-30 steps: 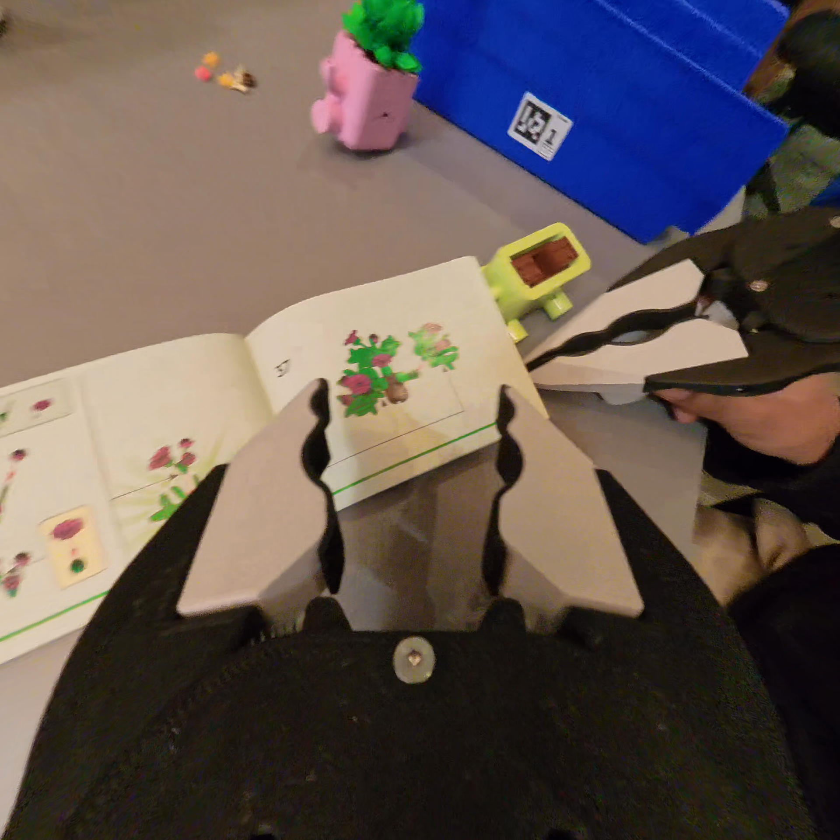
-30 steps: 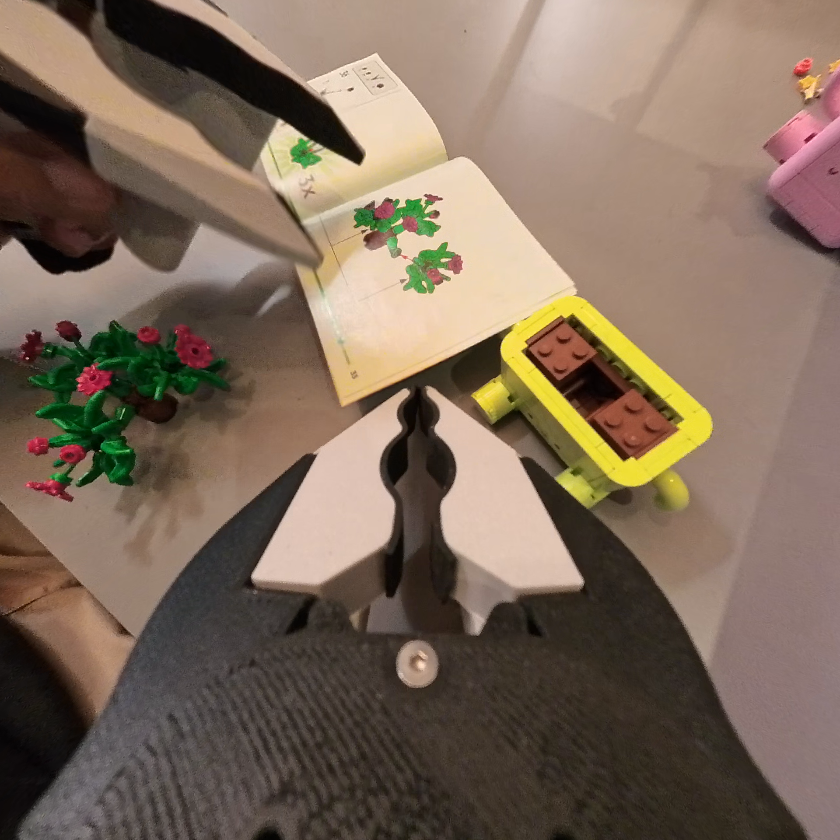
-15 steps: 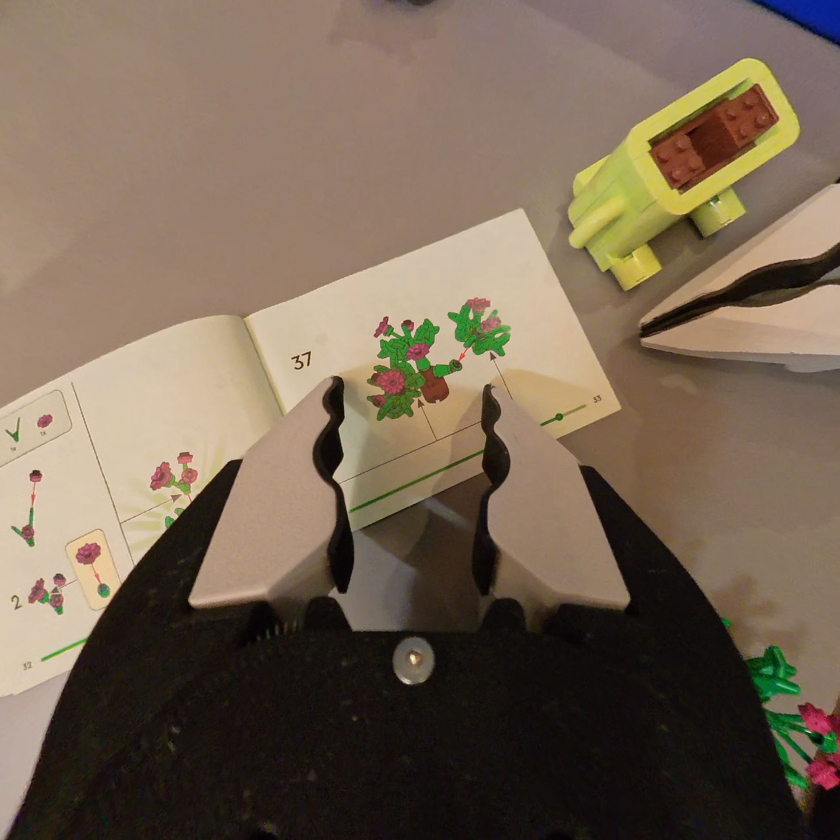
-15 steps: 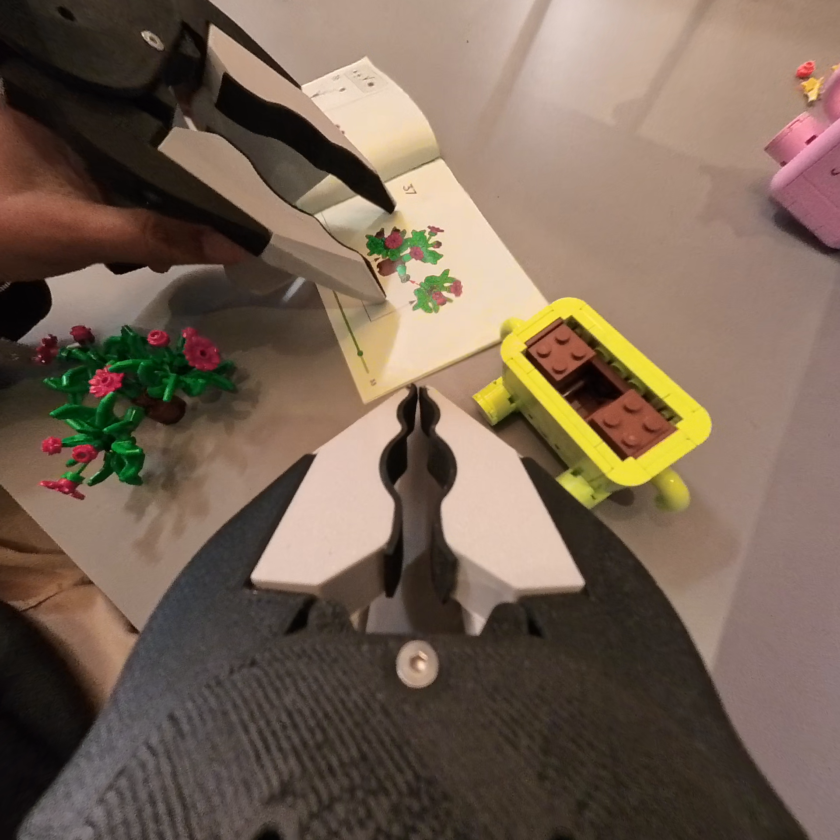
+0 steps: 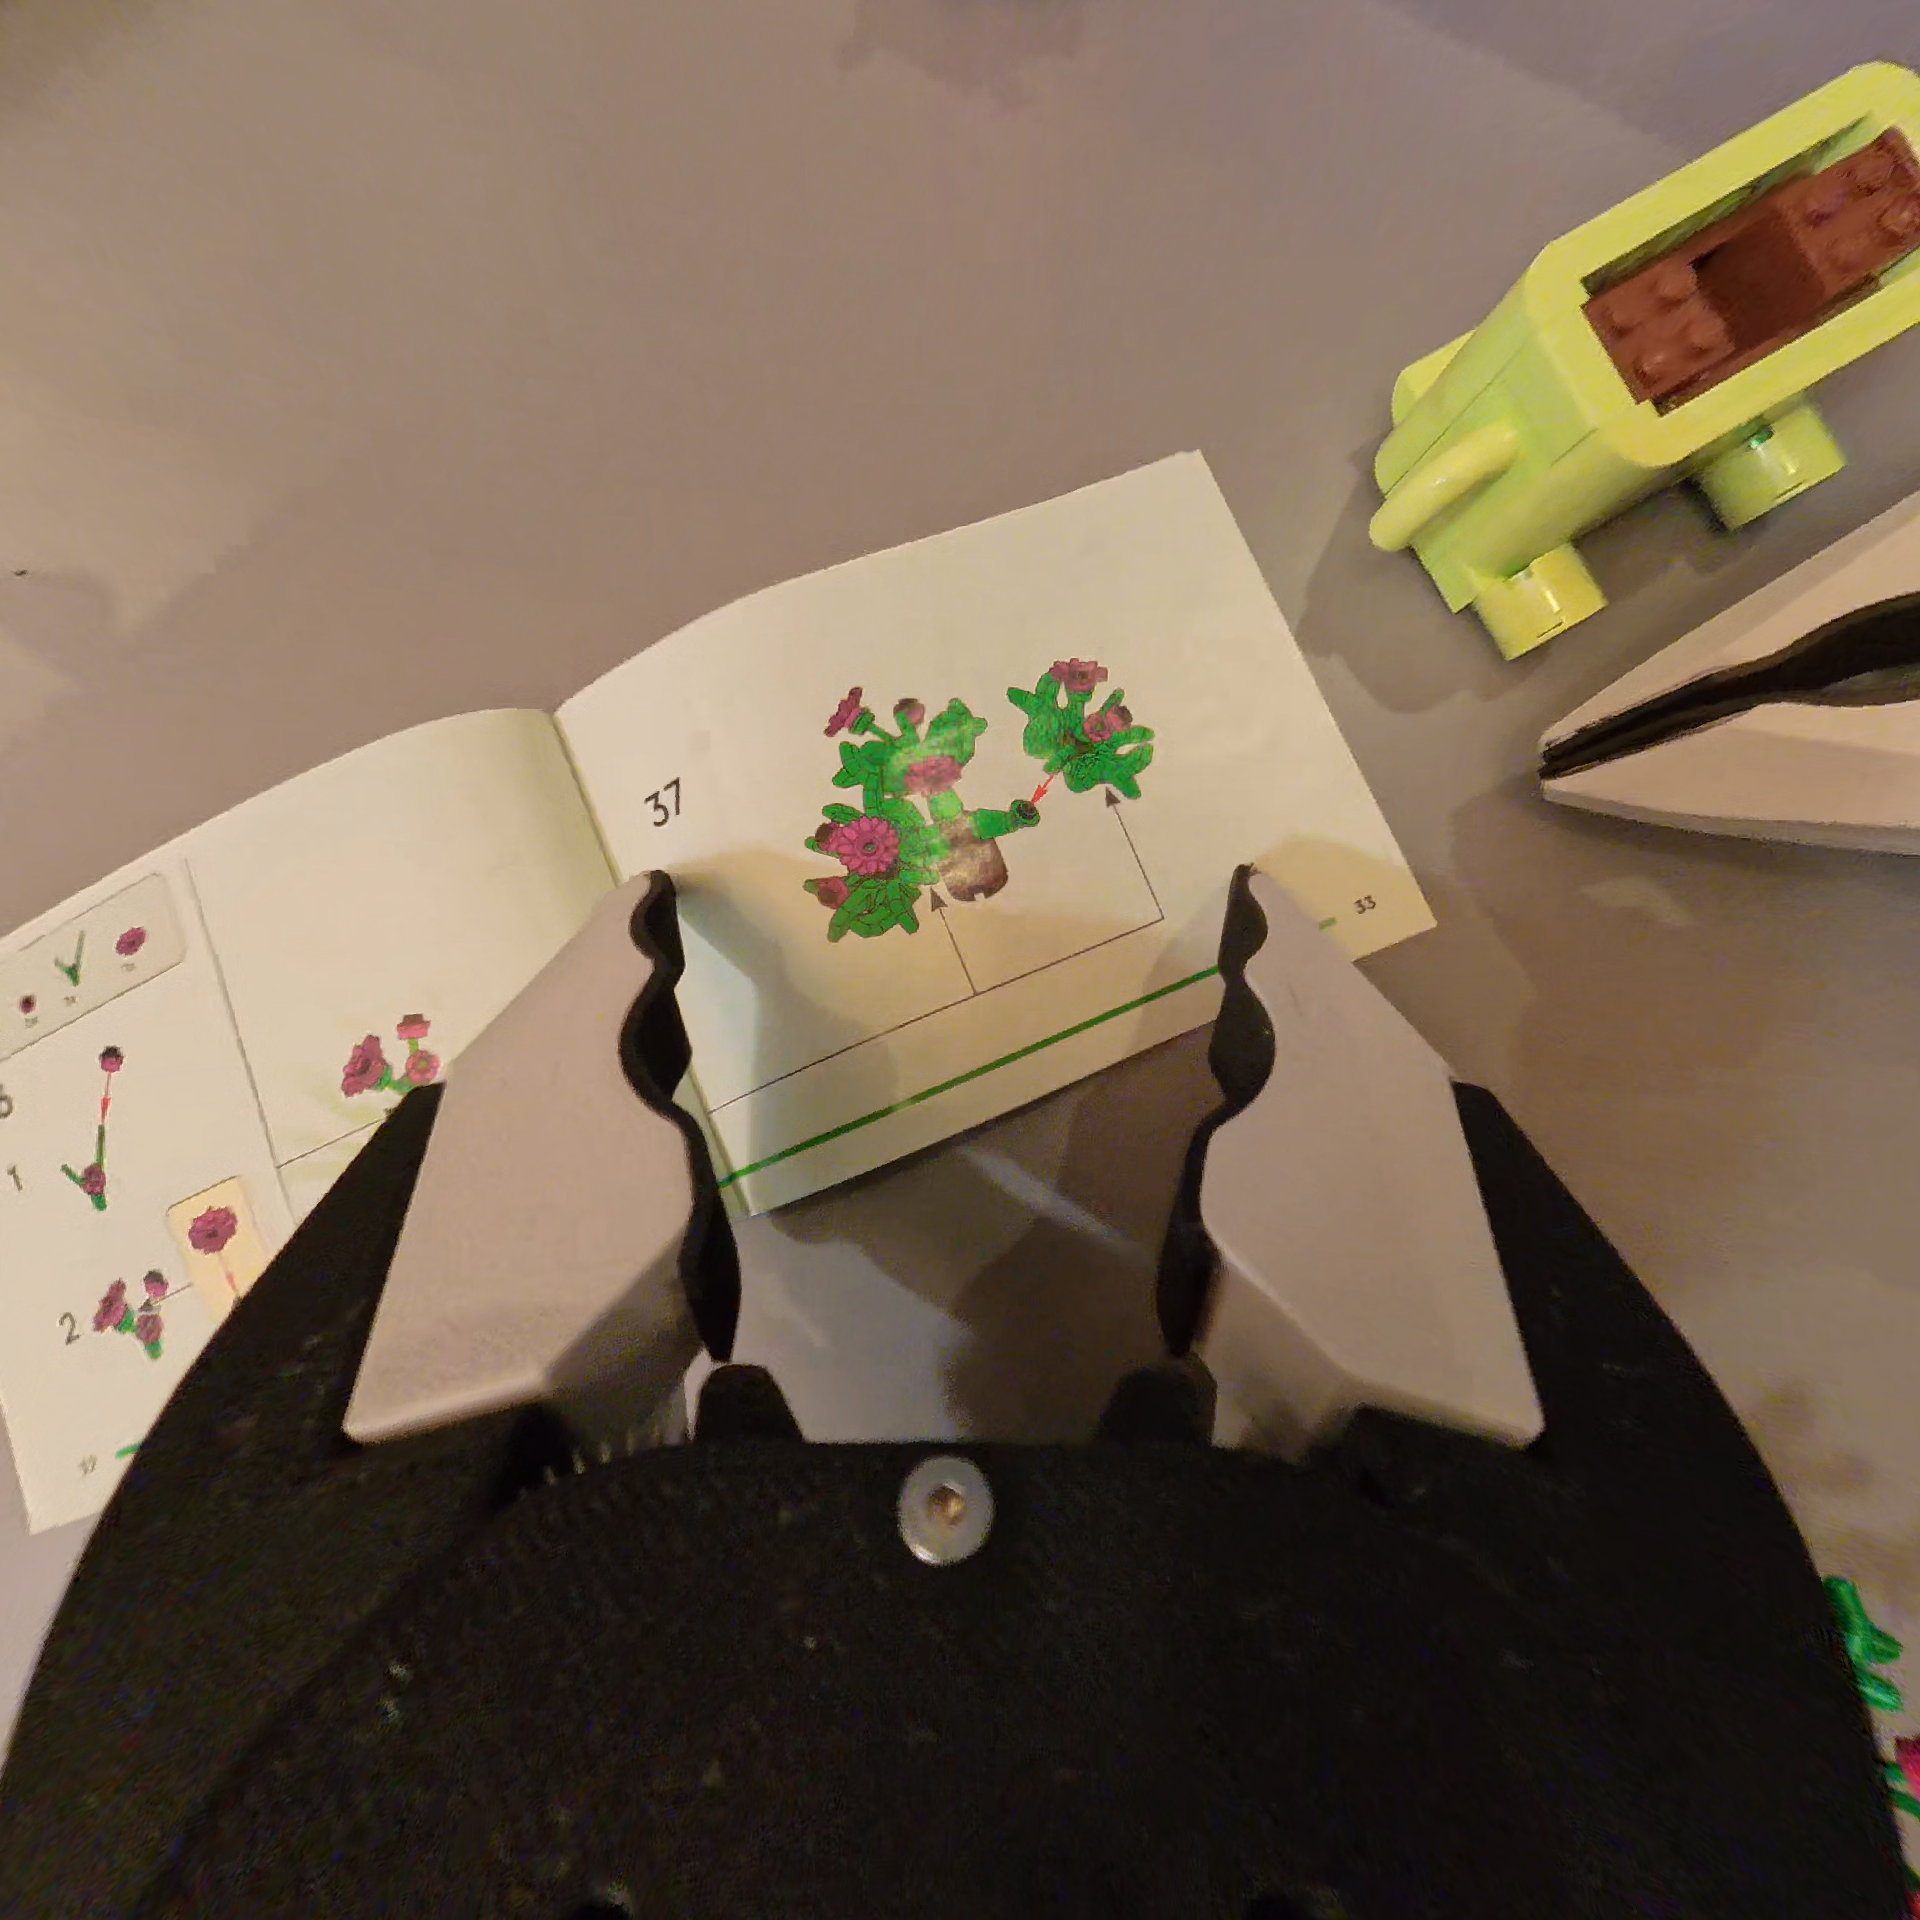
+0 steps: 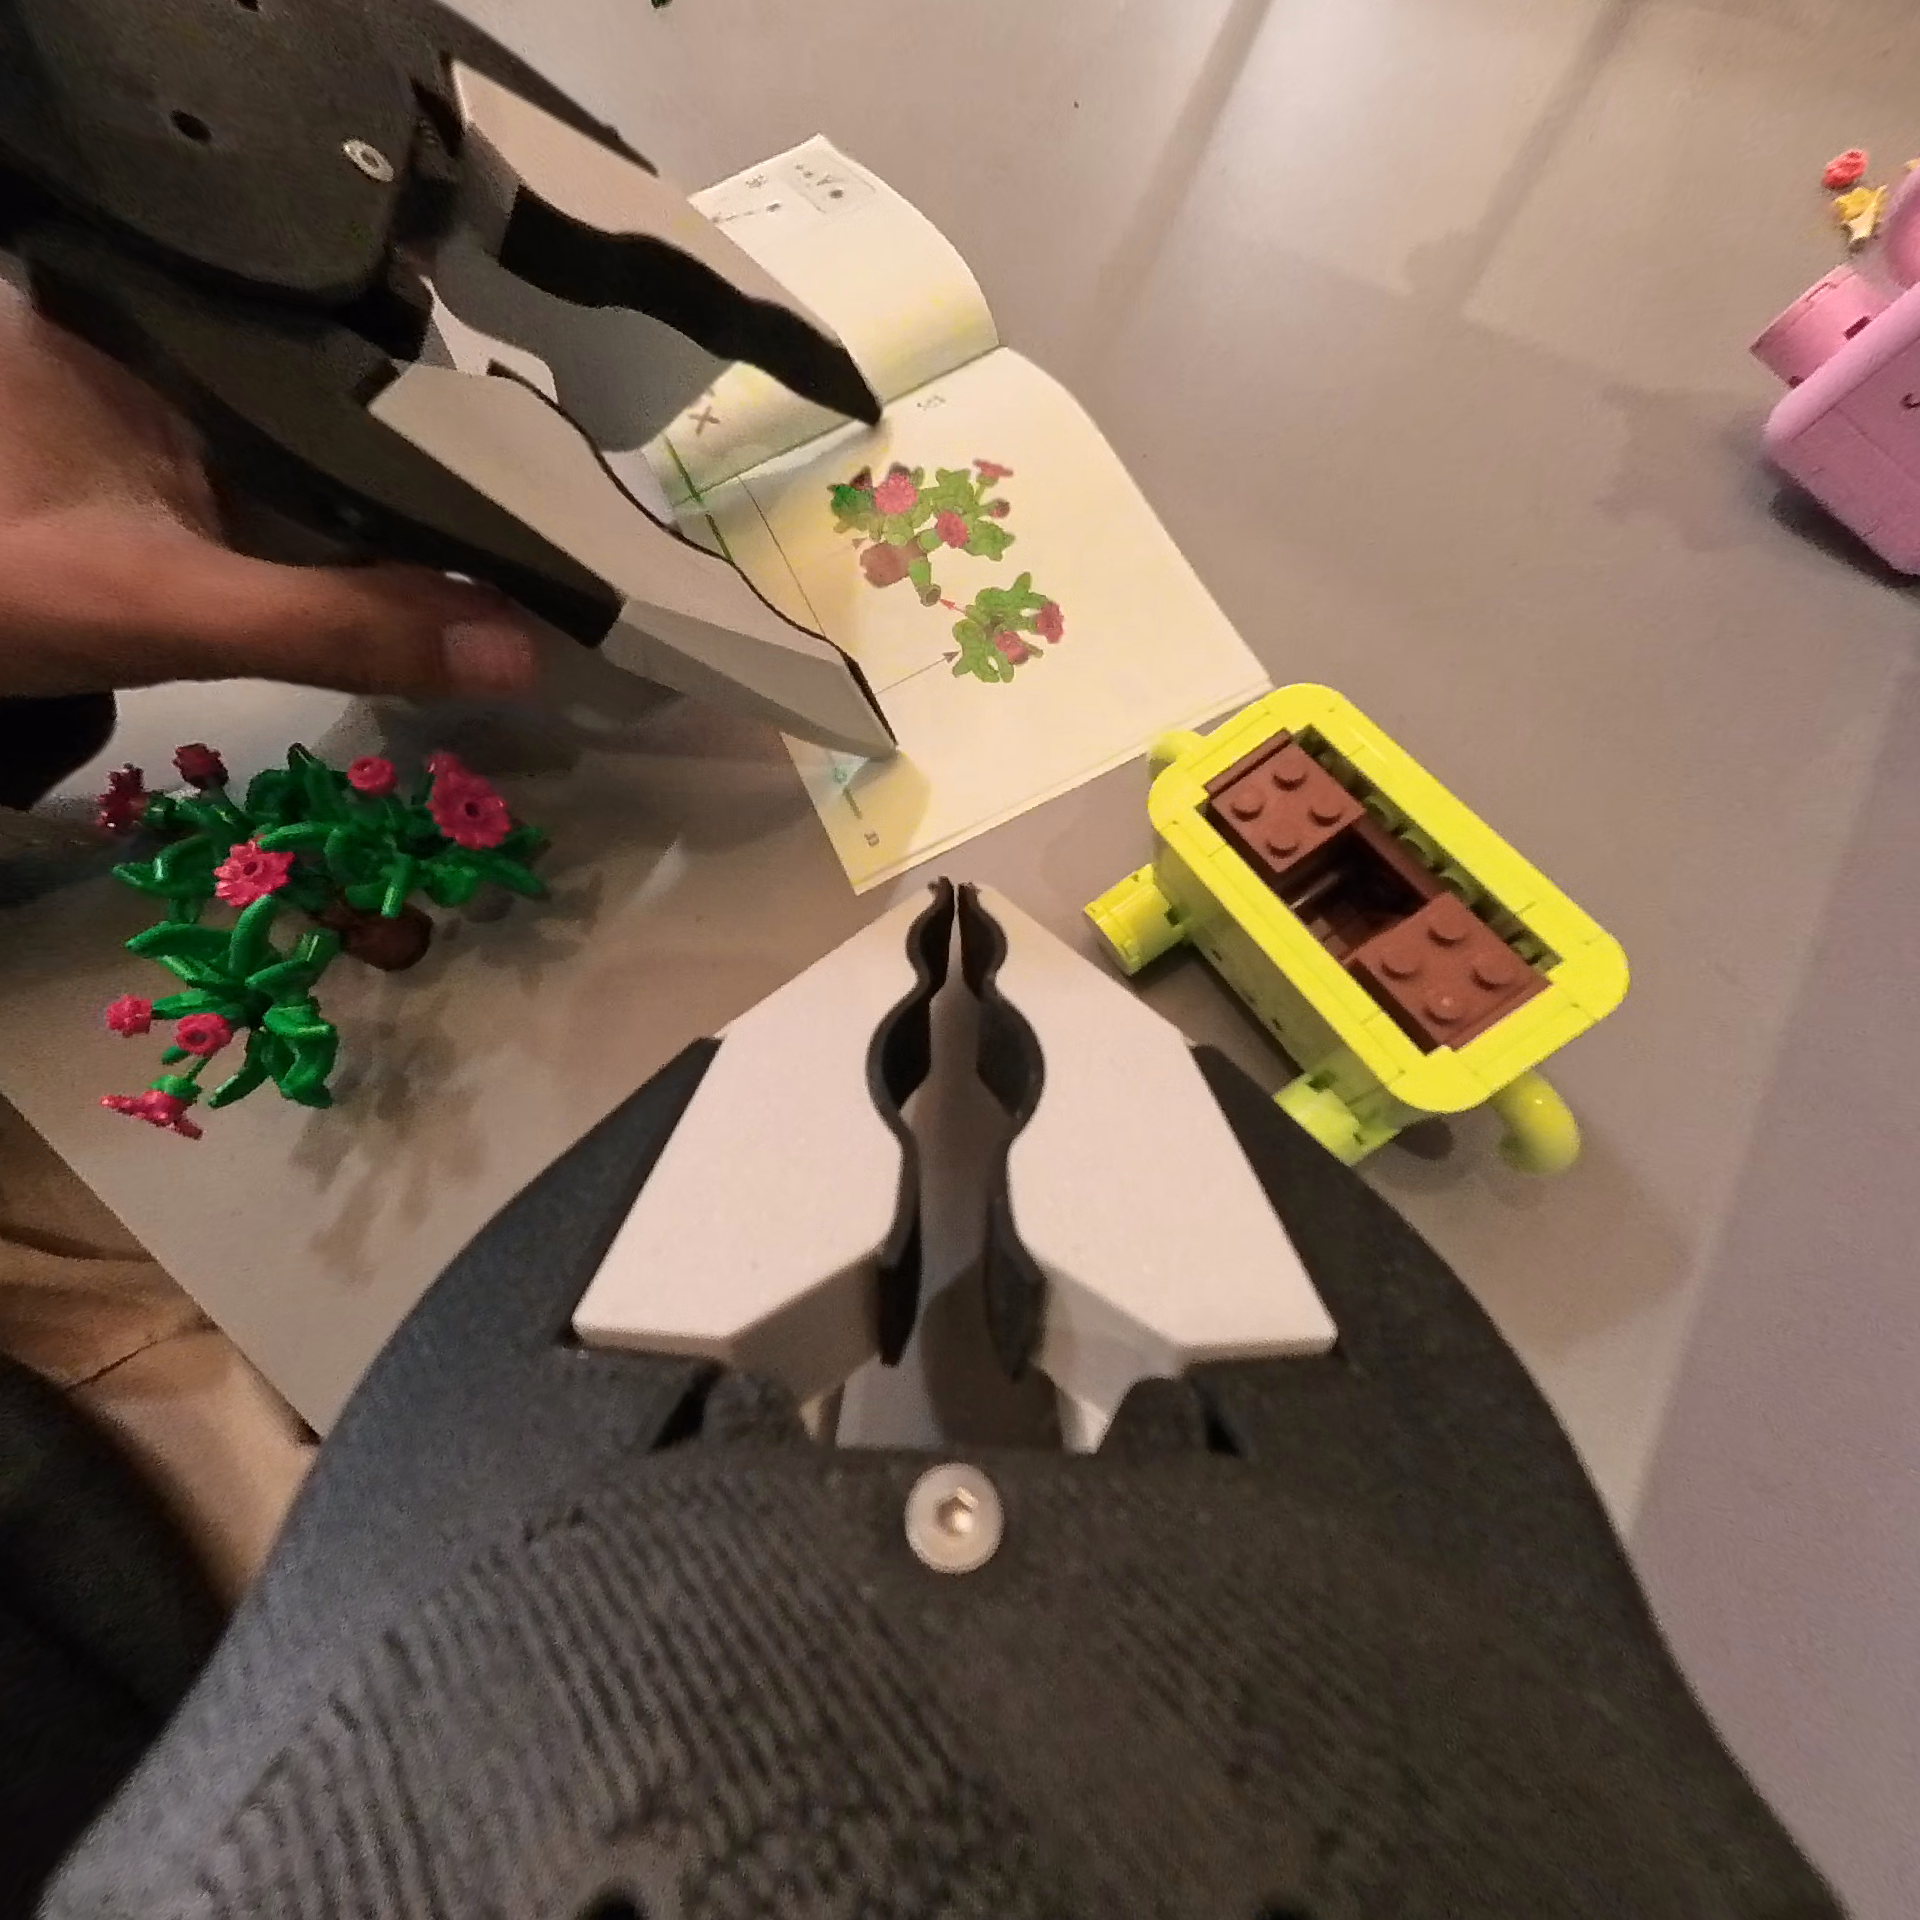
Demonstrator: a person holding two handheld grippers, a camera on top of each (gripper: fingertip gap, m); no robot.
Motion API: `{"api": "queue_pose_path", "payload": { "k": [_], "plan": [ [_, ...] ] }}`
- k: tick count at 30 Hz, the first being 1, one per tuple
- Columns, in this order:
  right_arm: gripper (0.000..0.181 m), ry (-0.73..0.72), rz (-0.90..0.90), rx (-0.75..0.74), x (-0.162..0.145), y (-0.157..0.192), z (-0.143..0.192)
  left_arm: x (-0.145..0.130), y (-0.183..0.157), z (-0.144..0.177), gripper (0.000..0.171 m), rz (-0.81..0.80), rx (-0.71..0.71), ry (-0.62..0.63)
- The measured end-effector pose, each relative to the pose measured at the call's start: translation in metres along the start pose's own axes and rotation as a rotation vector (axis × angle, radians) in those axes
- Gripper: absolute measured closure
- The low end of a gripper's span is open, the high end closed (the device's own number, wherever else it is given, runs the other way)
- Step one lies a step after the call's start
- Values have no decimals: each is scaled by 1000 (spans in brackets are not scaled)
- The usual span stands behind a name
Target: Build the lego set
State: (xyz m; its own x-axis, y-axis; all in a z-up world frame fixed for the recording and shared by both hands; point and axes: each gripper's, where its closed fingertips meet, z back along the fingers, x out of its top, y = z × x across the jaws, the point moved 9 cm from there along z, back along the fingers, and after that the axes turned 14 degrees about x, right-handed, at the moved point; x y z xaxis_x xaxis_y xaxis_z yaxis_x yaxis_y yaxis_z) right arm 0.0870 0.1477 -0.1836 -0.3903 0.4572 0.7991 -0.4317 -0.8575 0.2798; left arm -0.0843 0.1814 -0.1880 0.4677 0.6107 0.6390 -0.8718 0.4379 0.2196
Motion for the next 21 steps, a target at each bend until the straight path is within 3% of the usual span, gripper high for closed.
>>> {"api": "queue_pose_path", "payload": {
  "k": [6,14,21],
  "plan": [
    [181,6,1,3,0,0,-1,-1,4,-2,68,24,-17,22],
    [181,-1,7,6,0,1,0,-1,10,-1,90,49,0,20],
    [181,0,8,7,0,1,0,-1,15,0,96,68,-14,13]
  ]
}}
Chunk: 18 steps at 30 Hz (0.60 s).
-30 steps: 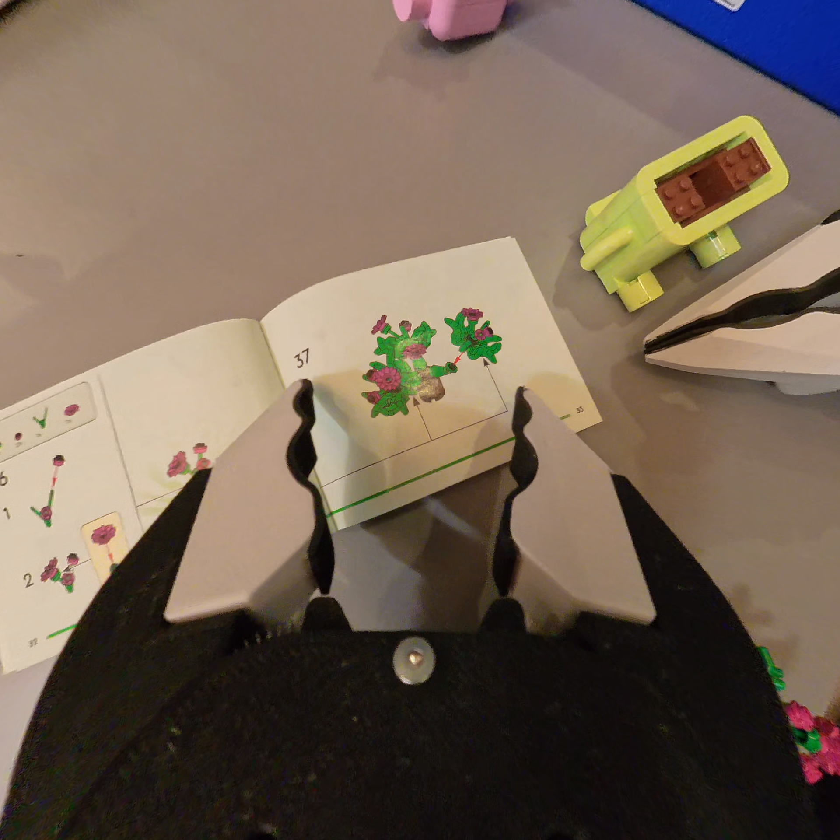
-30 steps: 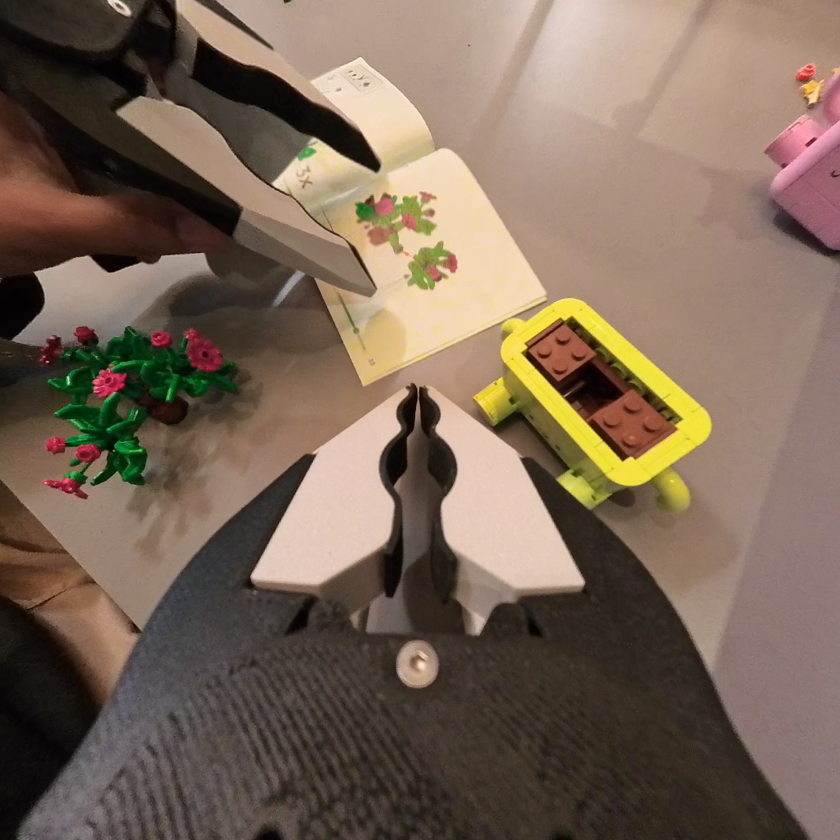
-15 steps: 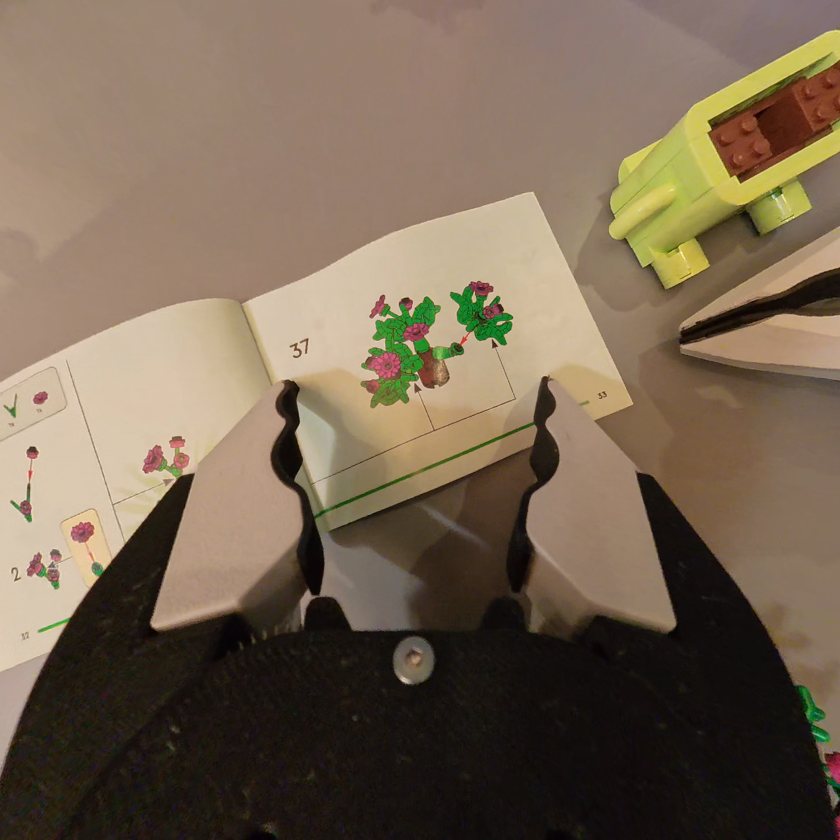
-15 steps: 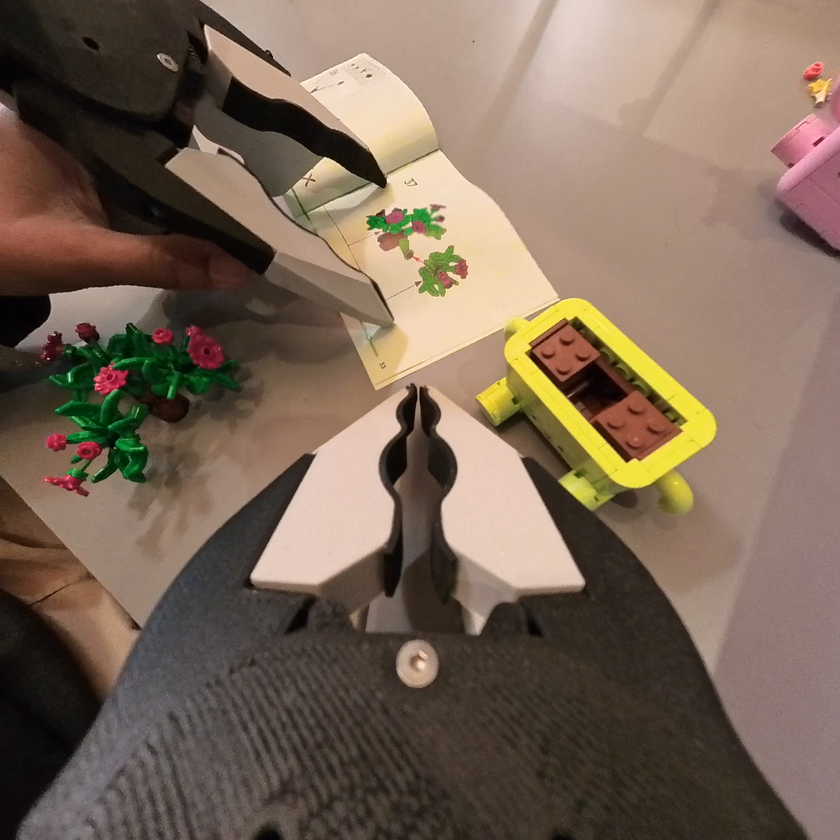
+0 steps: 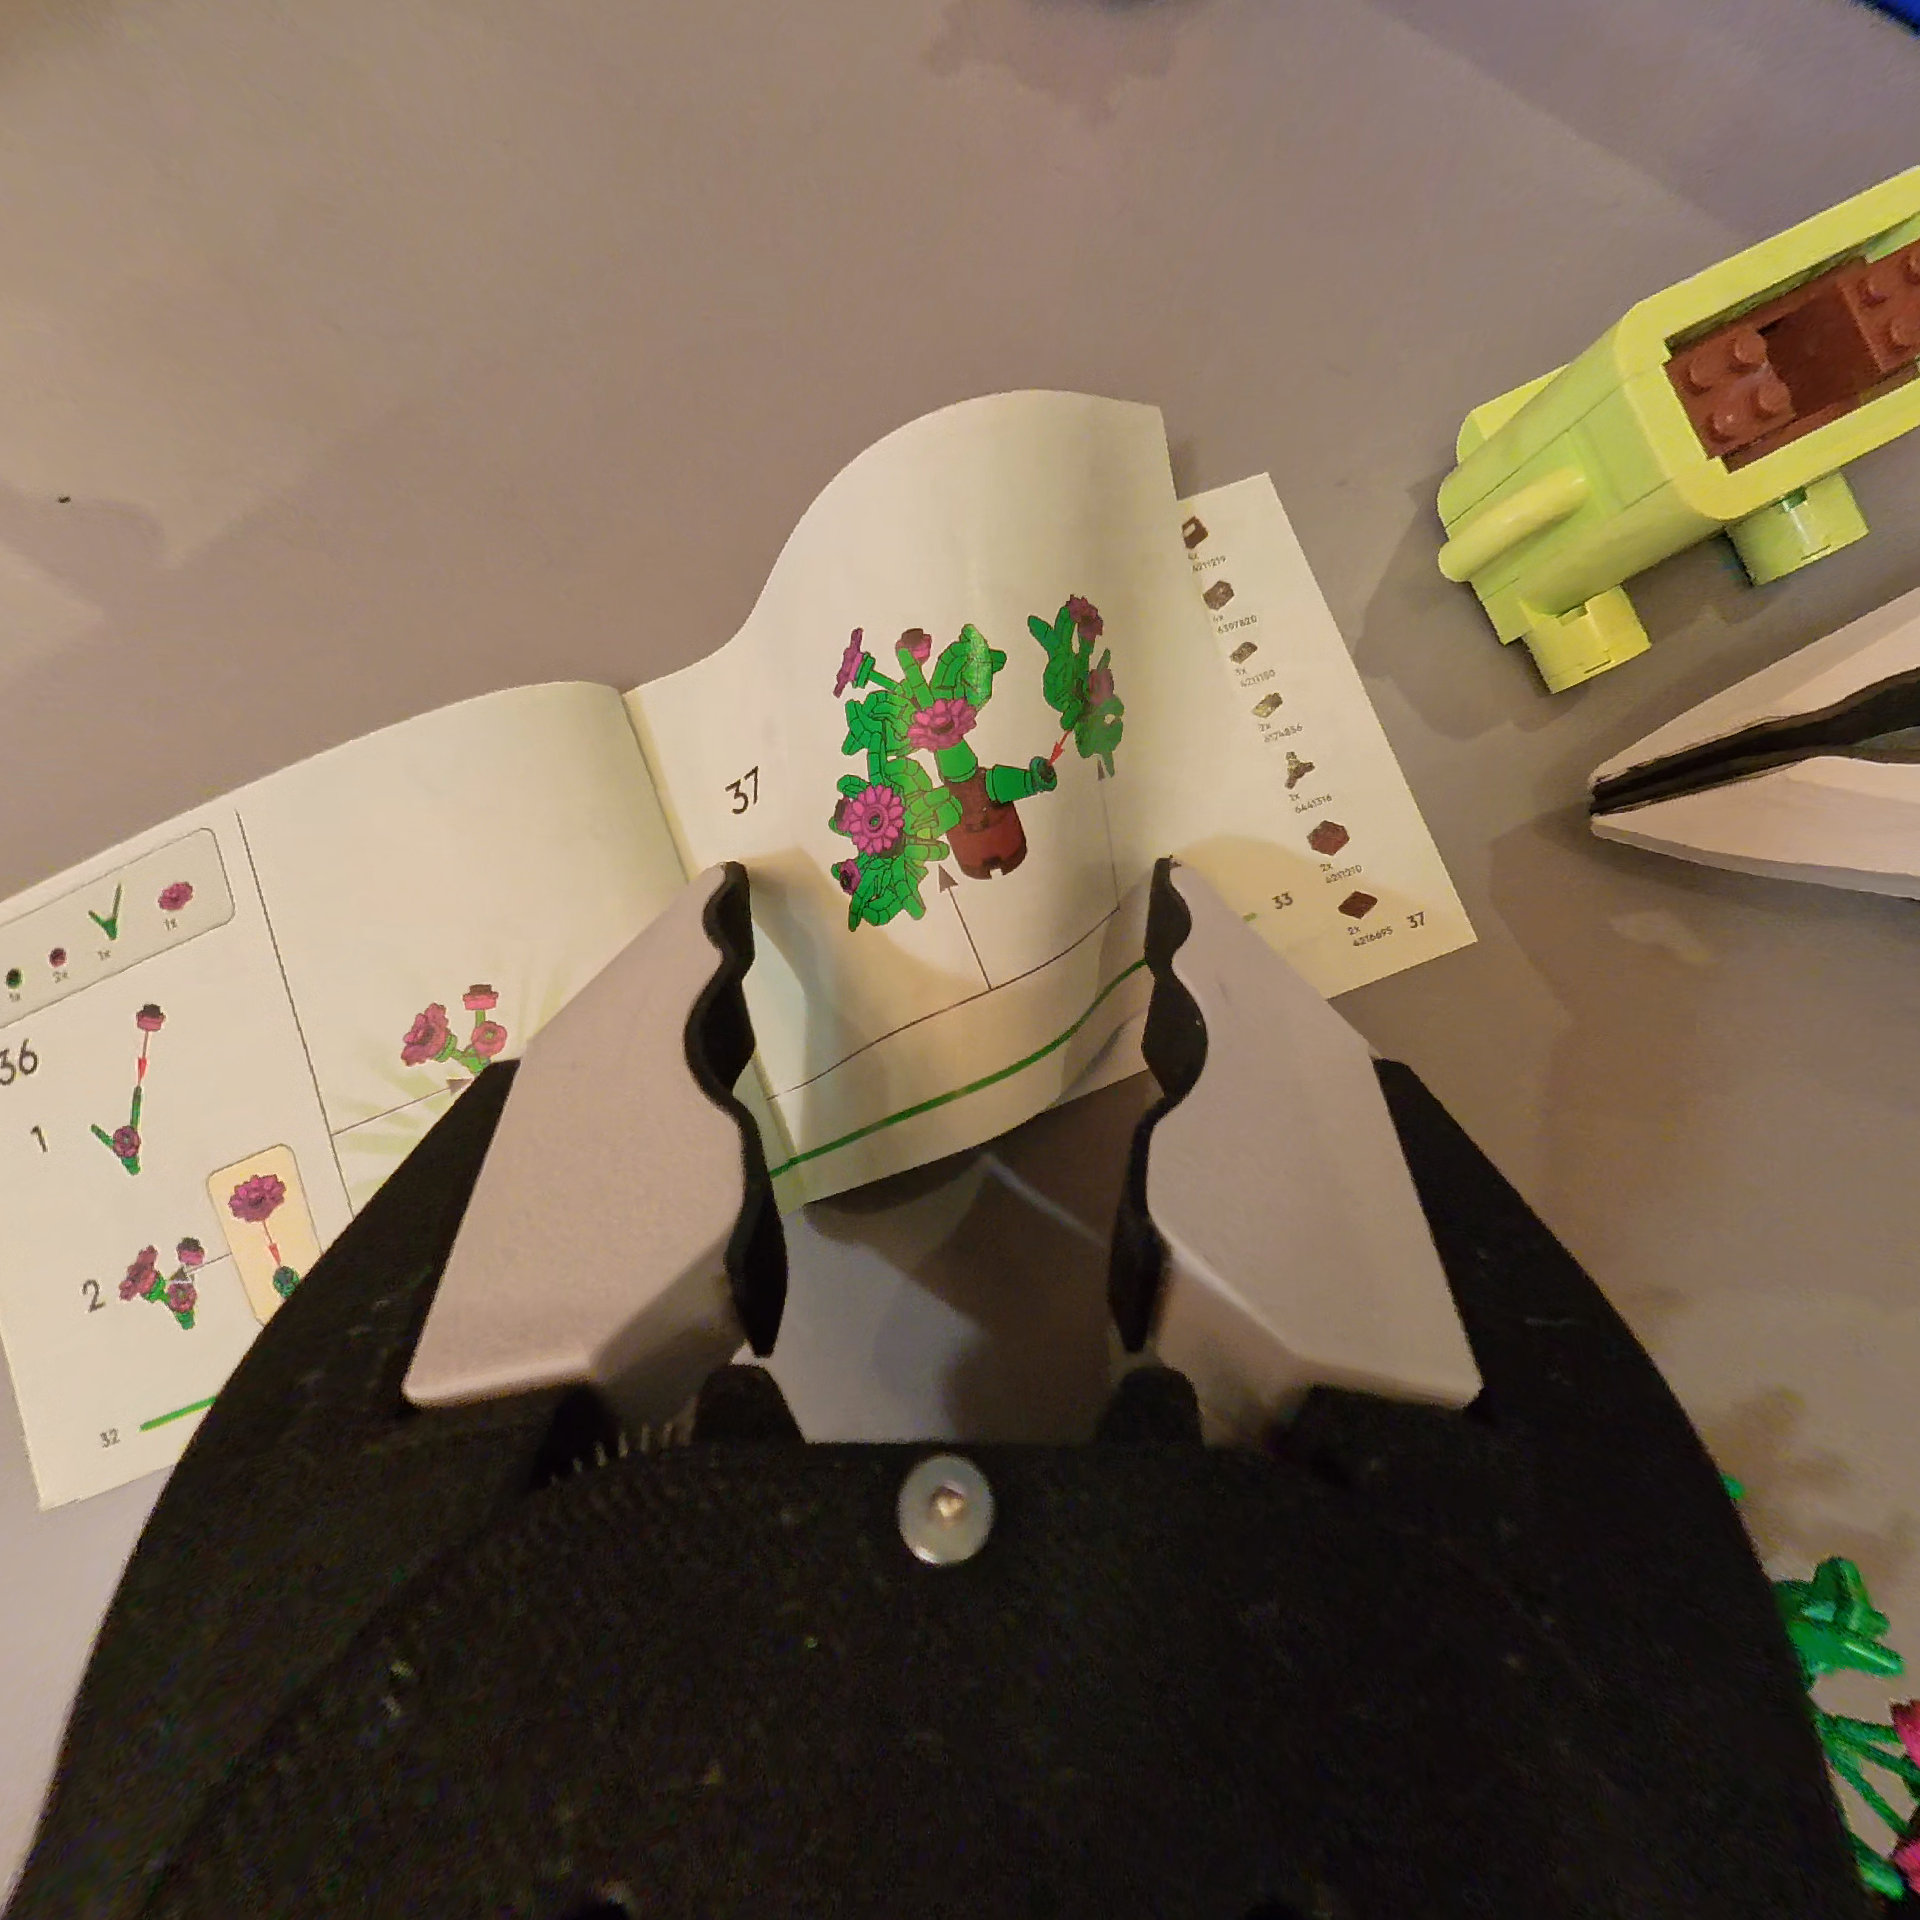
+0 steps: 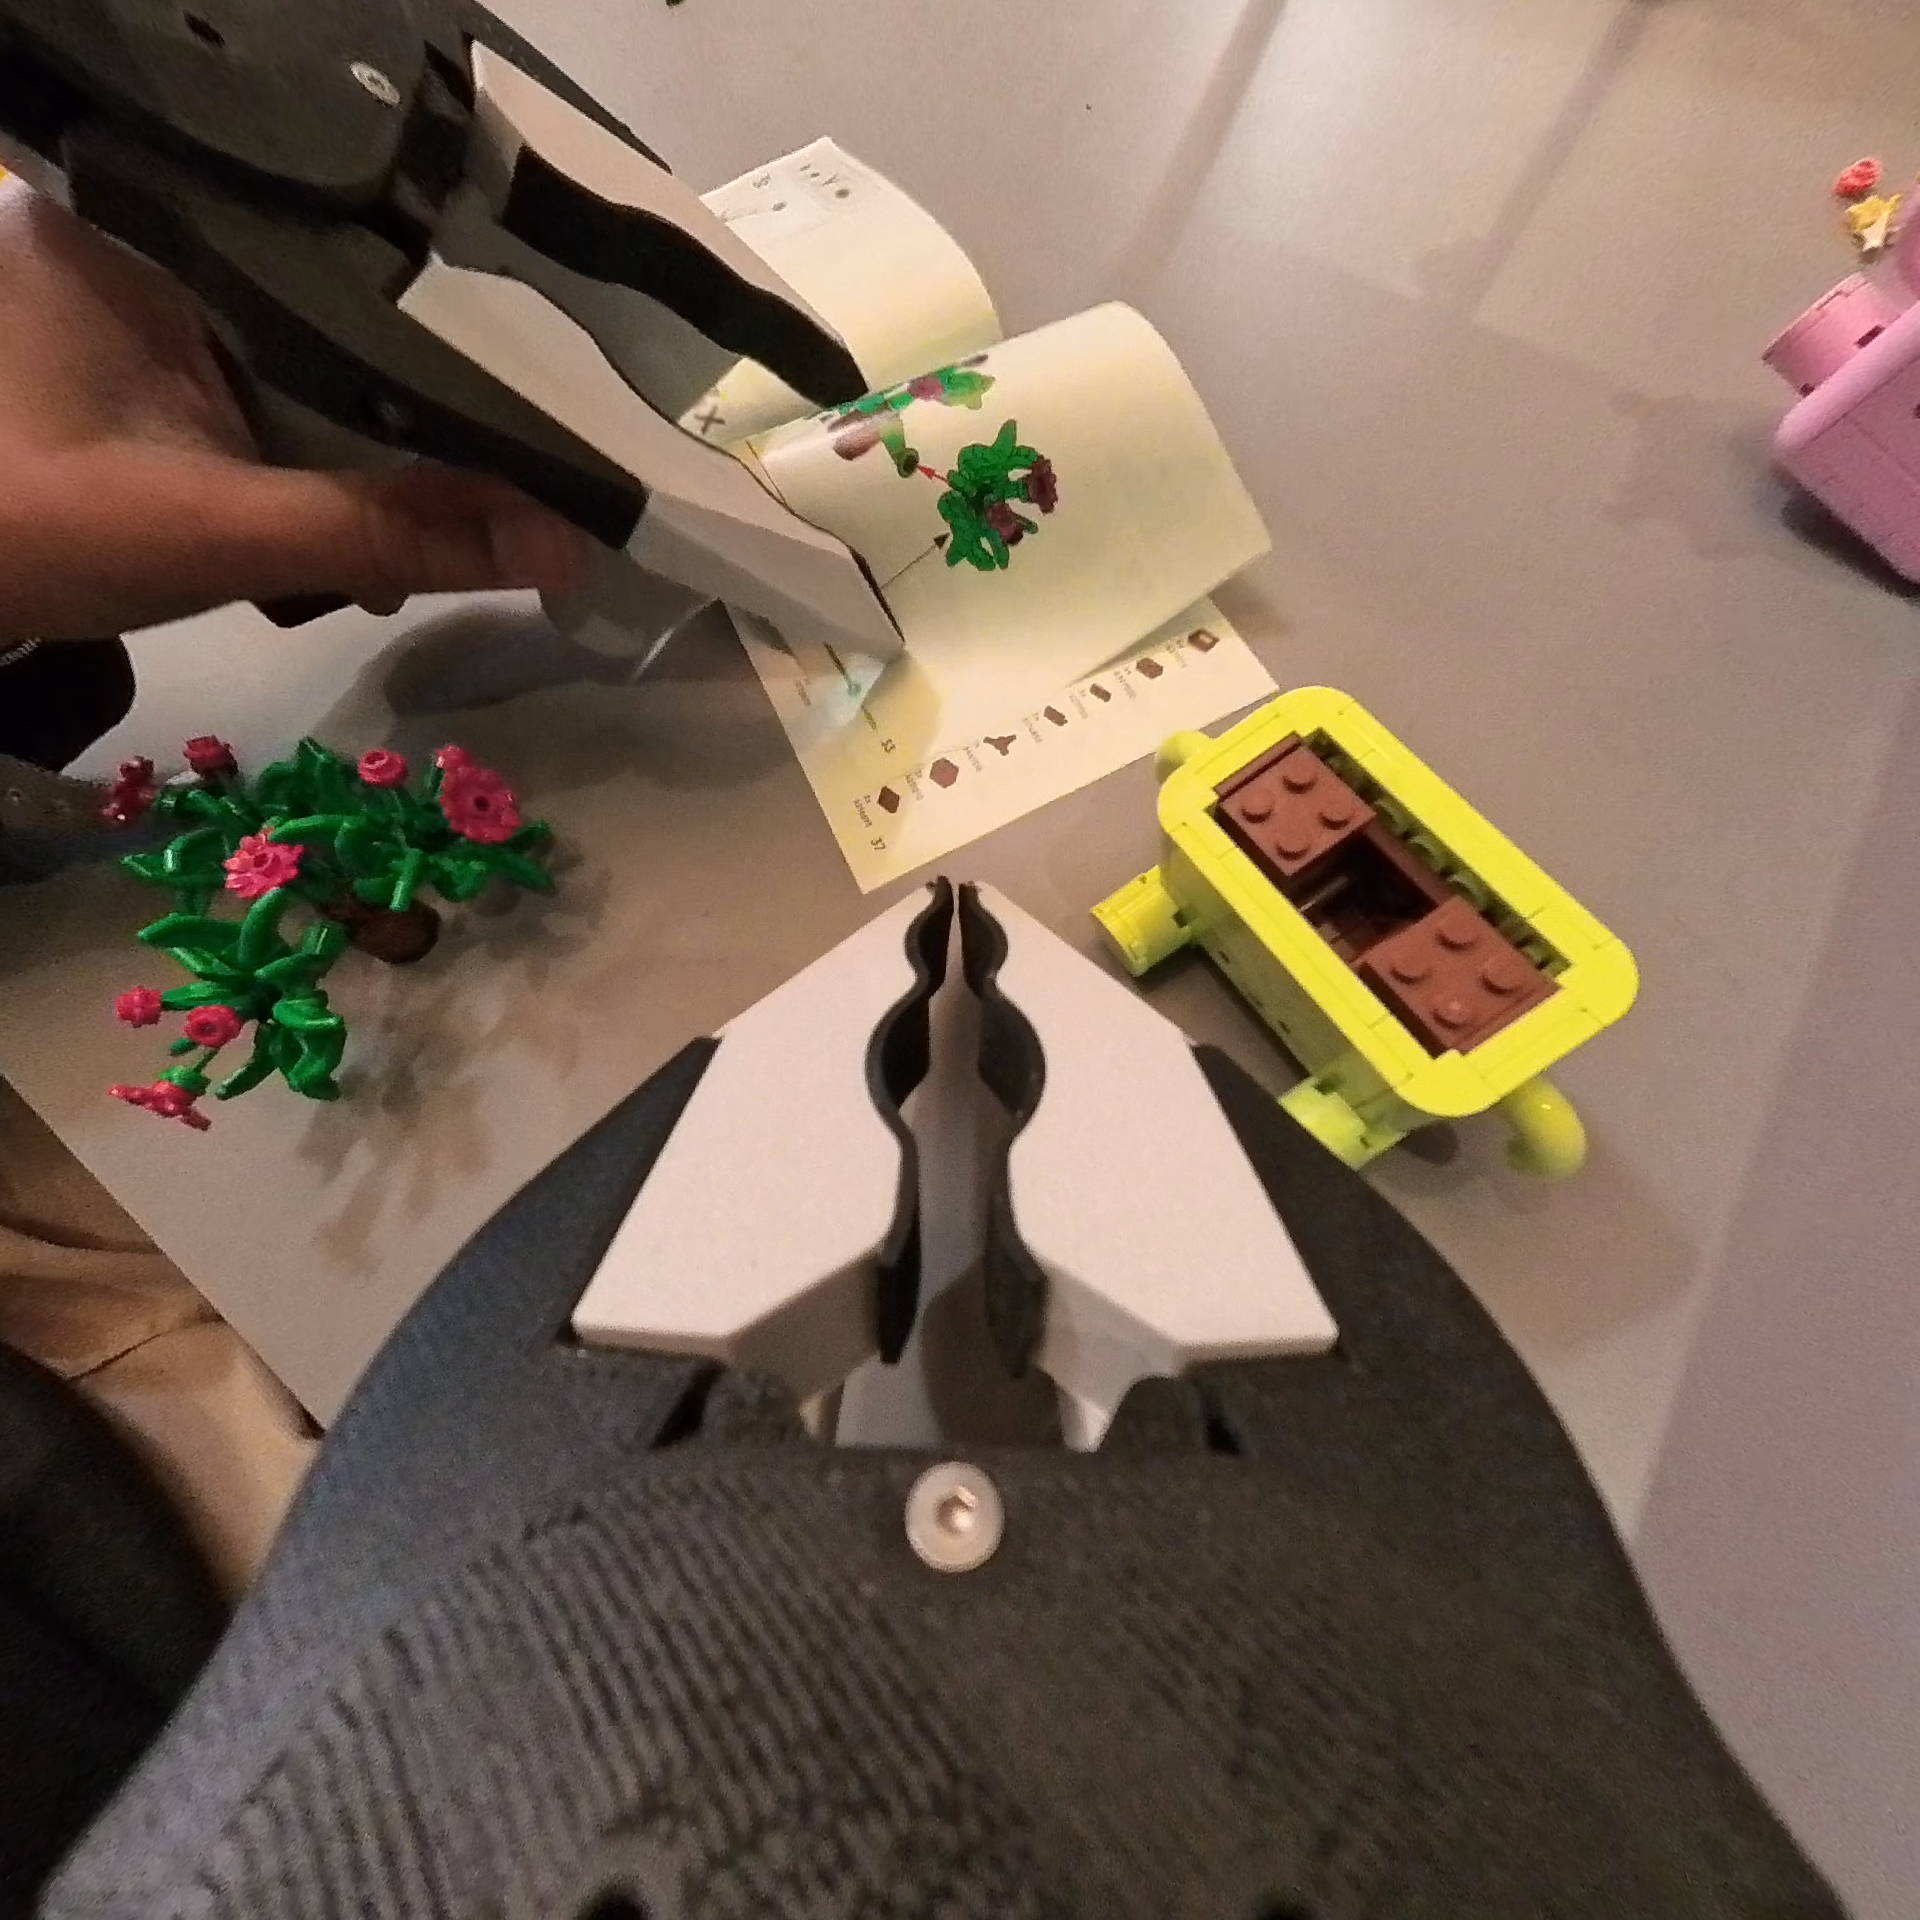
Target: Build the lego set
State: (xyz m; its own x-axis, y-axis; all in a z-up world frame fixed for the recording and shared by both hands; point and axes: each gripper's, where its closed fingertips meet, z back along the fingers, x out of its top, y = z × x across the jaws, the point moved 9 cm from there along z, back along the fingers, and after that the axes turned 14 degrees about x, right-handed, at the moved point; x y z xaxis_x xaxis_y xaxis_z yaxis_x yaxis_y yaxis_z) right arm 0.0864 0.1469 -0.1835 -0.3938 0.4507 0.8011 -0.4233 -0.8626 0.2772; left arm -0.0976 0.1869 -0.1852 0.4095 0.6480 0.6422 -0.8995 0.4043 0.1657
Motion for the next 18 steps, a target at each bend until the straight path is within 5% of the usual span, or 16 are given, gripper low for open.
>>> {"api": "queue_pose_path", "payload": {
  "k": [18],
  "plan": [
    [181,1,0,2,0,0,0,0,18,7,106,152,-119,-35]
  ]
}}
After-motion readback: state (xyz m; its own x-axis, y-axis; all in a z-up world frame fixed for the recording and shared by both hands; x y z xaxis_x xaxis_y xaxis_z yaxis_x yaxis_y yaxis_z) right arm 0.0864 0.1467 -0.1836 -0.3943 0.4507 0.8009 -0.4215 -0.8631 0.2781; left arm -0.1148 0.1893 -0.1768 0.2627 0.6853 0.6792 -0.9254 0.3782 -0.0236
